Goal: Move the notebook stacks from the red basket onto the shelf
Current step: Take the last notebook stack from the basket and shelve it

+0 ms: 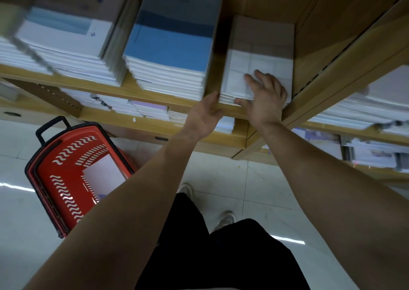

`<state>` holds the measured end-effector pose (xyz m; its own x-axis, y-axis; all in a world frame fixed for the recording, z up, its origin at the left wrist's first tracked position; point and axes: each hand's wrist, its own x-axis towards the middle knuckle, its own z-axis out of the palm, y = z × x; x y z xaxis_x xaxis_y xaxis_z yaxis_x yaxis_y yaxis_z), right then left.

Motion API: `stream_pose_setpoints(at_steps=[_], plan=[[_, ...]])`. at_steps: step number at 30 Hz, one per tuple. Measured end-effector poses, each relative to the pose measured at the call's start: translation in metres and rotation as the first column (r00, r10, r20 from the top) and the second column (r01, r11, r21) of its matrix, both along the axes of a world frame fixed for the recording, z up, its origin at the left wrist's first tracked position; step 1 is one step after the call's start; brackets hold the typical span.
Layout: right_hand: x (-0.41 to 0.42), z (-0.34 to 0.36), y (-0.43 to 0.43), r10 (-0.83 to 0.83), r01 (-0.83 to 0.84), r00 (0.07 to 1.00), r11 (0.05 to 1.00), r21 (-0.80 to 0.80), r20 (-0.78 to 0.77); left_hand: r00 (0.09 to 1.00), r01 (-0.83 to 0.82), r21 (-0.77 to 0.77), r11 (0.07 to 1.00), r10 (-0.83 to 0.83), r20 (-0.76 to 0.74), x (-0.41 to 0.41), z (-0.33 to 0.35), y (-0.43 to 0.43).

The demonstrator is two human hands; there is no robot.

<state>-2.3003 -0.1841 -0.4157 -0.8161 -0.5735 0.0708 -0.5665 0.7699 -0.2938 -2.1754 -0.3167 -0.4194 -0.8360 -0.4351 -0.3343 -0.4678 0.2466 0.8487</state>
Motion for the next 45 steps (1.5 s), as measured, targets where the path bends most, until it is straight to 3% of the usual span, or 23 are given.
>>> stream_pose_setpoints(at_steps=[7, 12, 15, 18, 27, 32, 39, 45], plan=[[0.064, 0.034, 0.018, 0.049, -0.065, 0.993, 0.986, 0.156, 0.106, 0.927, -0.275, 0.004, 0.962, 0.264, 0.267, 0.130, 0.017, 0.000], [0.163, 0.025, -0.004, 0.170, -0.300, 0.916, 0.891, 0.341, 0.362, 0.809, -0.271, -0.148, 0.951, 0.308, 0.501, 0.270, 0.021, -0.023], [0.219, 0.021, -0.043, 0.230, -0.439, 0.846, 0.812, 0.384, 0.481, 0.737, -0.337, -0.207, 0.919, 0.394, 0.550, 0.346, 0.023, -0.045], [0.270, 0.017, -0.083, 0.298, -0.529, 0.800, 0.761, 0.377, 0.520, 0.730, -0.382, -0.230, 0.895, 0.445, 0.518, 0.412, 0.021, -0.070], [0.383, -0.025, -0.229, 0.283, -0.558, 0.794, 0.689, 0.462, 0.537, 0.742, -0.363, -0.151, 0.920, 0.383, 0.550, 0.537, -0.033, -0.184], [0.407, -0.098, -0.304, 0.321, -0.608, 0.766, 0.643, 0.466, 0.556, 0.711, -0.346, -0.130, 0.929, 0.350, 0.610, 0.551, -0.110, -0.247], [0.416, -0.267, -0.376, 0.413, -0.721, 0.676, 0.540, 0.434, 0.610, 0.688, -0.349, -0.110, 0.930, 0.335, 0.644, 0.519, -0.273, -0.282], [0.433, -0.437, -0.416, 0.345, -0.738, 0.594, 0.593, 0.322, 0.727, 0.576, -0.528, -0.058, 0.847, 0.408, 0.708, 0.494, -0.440, -0.296]])
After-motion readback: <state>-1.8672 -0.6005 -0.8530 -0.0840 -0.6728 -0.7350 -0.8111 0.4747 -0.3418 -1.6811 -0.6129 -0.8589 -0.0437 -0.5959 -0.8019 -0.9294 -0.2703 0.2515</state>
